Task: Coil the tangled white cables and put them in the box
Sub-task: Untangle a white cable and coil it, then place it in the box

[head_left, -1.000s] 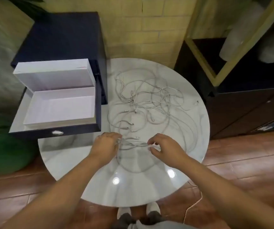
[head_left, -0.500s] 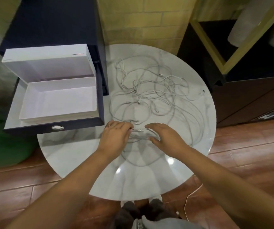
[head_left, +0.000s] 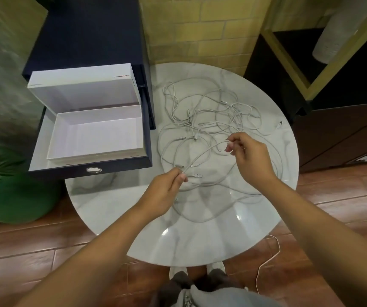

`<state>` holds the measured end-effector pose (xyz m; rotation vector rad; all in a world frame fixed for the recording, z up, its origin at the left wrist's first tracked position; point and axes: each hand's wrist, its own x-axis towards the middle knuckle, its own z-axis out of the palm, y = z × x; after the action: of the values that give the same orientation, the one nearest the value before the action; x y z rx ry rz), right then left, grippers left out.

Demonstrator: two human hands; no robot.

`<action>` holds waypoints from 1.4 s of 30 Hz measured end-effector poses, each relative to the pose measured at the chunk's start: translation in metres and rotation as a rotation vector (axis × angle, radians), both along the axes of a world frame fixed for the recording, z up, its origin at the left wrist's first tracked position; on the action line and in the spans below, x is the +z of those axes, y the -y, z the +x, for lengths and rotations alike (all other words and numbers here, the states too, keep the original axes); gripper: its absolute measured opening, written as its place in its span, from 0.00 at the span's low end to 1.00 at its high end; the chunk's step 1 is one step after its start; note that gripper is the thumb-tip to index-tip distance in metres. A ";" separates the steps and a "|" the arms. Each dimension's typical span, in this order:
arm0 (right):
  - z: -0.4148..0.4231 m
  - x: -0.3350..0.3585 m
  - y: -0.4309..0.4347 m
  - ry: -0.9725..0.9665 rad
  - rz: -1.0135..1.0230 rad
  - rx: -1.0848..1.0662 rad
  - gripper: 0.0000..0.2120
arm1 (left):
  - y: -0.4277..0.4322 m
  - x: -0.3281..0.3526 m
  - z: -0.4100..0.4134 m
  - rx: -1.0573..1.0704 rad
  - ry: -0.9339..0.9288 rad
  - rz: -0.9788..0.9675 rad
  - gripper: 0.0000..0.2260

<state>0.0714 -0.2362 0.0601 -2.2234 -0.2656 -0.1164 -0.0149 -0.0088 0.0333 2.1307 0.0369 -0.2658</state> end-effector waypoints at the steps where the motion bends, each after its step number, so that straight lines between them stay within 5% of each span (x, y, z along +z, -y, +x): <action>1: -0.005 0.008 0.001 0.035 0.007 -0.021 0.07 | -0.001 0.006 -0.004 0.020 -0.042 -0.062 0.15; 6: -0.003 0.012 -0.003 0.033 0.116 -0.071 0.07 | -0.003 0.010 -0.003 0.083 -0.267 -0.223 0.19; 13: -0.002 0.015 -0.001 0.036 0.113 -0.157 0.08 | -0.002 0.025 -0.008 0.062 -0.252 -0.205 0.19; 19: 0.003 0.006 0.004 0.002 -0.184 -0.143 0.07 | 0.010 0.057 -0.011 -0.043 -0.254 -0.355 0.20; 30: -0.023 -0.015 -0.007 -0.083 -0.642 0.250 0.10 | 0.031 0.092 0.005 0.028 -0.291 -0.870 0.17; 36: -0.044 -0.010 -0.021 -0.191 -0.630 0.477 0.11 | 0.035 0.087 0.021 0.052 -0.173 -0.769 0.15; 42: -0.053 0.006 -0.027 -0.279 -0.546 0.650 0.10 | 0.031 0.068 0.032 -0.044 -0.031 -0.360 0.18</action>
<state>0.0181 -0.2096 0.0661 -2.5155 -0.9311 0.6852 0.0170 -0.0397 0.1014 1.7708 -0.0372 -0.3072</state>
